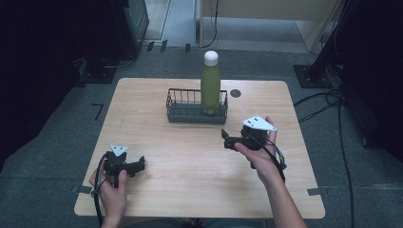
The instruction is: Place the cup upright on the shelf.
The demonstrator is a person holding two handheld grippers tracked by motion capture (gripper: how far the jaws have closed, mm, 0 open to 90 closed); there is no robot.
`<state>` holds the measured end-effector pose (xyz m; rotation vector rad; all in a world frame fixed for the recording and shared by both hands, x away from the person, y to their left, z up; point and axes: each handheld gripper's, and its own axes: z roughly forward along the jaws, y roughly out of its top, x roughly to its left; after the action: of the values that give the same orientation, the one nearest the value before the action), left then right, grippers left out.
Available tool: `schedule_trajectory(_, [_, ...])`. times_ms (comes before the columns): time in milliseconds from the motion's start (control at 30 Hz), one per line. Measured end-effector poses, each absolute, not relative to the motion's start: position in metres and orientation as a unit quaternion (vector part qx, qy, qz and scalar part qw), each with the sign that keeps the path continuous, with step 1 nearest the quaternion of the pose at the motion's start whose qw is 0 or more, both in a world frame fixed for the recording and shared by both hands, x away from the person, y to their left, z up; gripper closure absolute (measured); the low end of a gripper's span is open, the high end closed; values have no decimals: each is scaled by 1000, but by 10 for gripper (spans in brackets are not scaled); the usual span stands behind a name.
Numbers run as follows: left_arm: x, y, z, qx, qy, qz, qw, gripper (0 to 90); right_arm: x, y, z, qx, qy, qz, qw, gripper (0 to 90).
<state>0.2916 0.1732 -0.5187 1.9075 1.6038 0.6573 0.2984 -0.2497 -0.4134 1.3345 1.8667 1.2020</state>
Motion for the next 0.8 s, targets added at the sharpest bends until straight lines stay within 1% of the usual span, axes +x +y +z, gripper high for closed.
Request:
schedule_trajectory(433, [291, 173, -519, 712, 597, 245, 277, 1, 268, -285, -439, 520, 683, 429, 280, 0])
schedule_trajectory(600, [291, 173, -519, 712, 597, 244, 277, 1, 257, -306, -451, 534, 678, 419, 282, 0])
schedule_trajectory(800, [292, 173, -519, 711, 598, 245, 278, 1, 242, -338, -470, 558, 668, 393, 298, 0])
